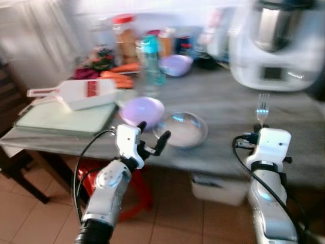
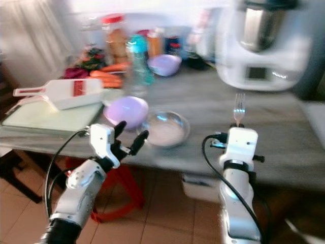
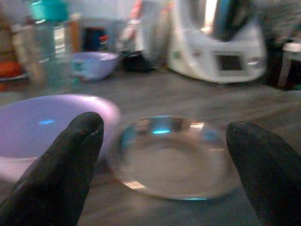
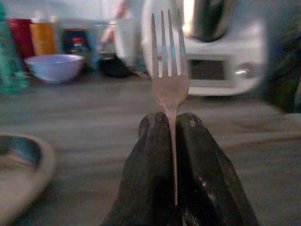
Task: Setting the table
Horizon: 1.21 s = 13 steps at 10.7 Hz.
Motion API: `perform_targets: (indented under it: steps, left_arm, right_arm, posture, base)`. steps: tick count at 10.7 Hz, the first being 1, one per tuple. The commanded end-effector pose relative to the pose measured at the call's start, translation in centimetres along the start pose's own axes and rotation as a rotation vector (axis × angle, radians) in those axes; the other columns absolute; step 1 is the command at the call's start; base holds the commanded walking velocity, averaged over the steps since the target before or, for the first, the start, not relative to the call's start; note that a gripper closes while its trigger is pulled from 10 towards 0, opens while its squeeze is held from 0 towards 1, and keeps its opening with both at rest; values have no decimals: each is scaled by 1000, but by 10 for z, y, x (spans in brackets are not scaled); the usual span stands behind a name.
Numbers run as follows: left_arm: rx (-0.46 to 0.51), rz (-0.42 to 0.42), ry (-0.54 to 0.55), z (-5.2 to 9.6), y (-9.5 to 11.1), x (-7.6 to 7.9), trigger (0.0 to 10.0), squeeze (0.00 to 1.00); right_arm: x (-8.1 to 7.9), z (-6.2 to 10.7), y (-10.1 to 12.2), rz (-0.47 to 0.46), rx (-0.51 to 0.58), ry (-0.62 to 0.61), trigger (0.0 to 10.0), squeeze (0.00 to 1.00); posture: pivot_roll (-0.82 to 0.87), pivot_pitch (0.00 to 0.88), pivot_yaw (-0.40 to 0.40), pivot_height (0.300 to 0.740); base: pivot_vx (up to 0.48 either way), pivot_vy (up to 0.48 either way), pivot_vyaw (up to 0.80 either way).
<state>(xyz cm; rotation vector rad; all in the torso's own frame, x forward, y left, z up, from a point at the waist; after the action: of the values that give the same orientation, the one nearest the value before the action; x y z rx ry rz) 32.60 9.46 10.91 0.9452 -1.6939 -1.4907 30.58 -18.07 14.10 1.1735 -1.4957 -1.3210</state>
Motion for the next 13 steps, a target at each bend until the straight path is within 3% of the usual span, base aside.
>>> perform_targets:
  steps: [1,5,8,10,13]
  left_arm:
    - [25,-7,-17,-3,7,4,10000,0]
    - [-12,-28,-100,19,-2,7,10000,0]
    - [-91,-39,-368,42,-10,24,10000,0]
    - [-108,-23,-447,48,-12,31,10000,0]
    - [-119,-23,-502,50,-13,38,10000,0]
  right_arm:
    - [8,-1,2,14,7,-19,10000,0]
    - [13,0,-3,-25,-29,-54,10000,0]
    - [25,-9,-26,-100,-177,-104,10000,0]
    - [28,-11,-32,-109,-204,-116,10000,0]
    - [20,-18,-40,-141,-262,-82,10000,0]
  posture:
    - [-20,0,87,740]
    - [-19,0,86,740]
    - [-17,0,84,740]
    - [-22,0,82,740]
    - [-19,0,83,740]
  base:
    - [0,0,0]
    - [0,0,0]
    - [0,0,0]
    - [0,0,0]
    - [0,0,0]
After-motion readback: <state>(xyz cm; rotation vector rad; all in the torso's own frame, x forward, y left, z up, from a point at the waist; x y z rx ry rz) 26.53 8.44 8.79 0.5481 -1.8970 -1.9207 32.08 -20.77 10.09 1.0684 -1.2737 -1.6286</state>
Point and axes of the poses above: a point about 5 cm out from each wrist's last joint towards the gripper, its own z axis pointing back from the gripper into the wrist, its own y axis along the axis of the wrist's last joint, x = y × z, the point moved 3 cm from there along -z, pointing out of the wrist towards the gripper, and after that the axes turned 6 degrees about -z, right-handed, at the moved point
